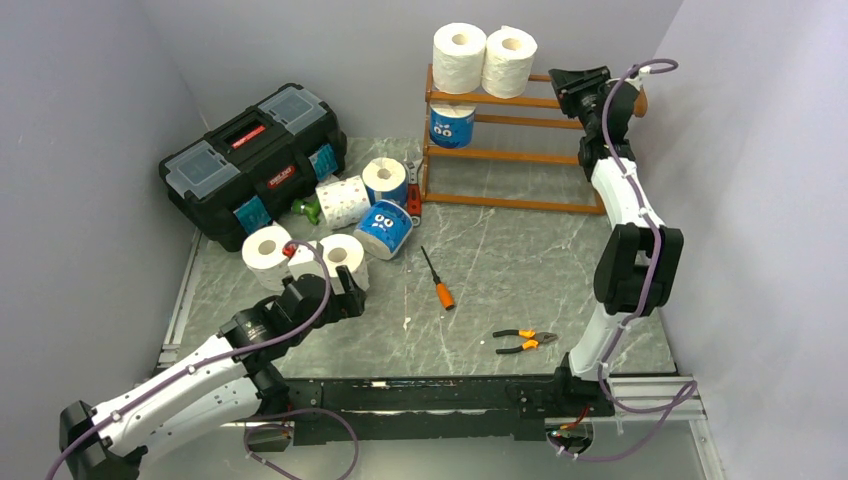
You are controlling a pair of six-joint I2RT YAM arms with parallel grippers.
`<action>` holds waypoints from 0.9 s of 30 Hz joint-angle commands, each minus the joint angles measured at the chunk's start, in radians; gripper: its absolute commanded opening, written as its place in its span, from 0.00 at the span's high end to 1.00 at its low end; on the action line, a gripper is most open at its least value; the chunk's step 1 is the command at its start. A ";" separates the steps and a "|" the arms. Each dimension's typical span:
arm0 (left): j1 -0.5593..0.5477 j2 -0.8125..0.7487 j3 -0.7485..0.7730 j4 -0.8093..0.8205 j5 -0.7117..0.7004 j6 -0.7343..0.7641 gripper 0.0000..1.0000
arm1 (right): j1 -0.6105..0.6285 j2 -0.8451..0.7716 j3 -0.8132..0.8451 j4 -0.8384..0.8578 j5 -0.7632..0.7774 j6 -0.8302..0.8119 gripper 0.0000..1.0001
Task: Place and organize the paper towels onto the shelf
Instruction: Place the paper towel on the shelf.
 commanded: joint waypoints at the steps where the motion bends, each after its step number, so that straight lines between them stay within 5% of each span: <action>1: 0.001 -0.004 0.012 0.029 0.003 -0.014 0.03 | 0.018 0.043 0.086 0.033 -0.055 0.011 0.68; 19: 0.001 -0.108 -0.035 -0.019 -0.006 -0.053 0.04 | 0.069 0.068 0.111 -0.013 -0.061 -0.018 0.68; 27: 0.001 -0.163 0.001 -0.070 -0.049 -0.037 0.03 | 0.051 -0.210 -0.138 -0.015 0.156 -0.043 0.61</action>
